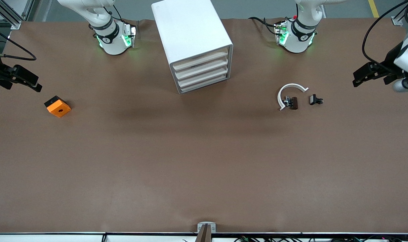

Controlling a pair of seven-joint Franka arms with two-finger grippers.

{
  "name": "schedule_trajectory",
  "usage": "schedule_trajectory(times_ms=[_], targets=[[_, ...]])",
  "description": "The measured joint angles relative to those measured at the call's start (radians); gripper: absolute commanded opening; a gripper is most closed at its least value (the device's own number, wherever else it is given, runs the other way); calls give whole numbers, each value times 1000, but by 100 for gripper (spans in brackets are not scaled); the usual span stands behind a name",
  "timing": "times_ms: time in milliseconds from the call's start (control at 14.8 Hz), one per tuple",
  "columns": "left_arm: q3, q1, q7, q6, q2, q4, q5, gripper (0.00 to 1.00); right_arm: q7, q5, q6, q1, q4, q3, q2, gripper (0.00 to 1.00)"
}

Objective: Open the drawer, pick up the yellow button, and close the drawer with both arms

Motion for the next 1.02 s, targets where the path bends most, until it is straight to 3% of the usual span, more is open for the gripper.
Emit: schedule_trajectory(times_ms=[407, 1017], targets=[[-10, -11, -196, -3, 164, -12, -112, 100, 0, 0, 0, 0, 0, 1, 0, 100], [-20, -151, -924, -8, 407, -2, -360, 100, 0, 0, 0, 0, 0, 3, 1, 100]])
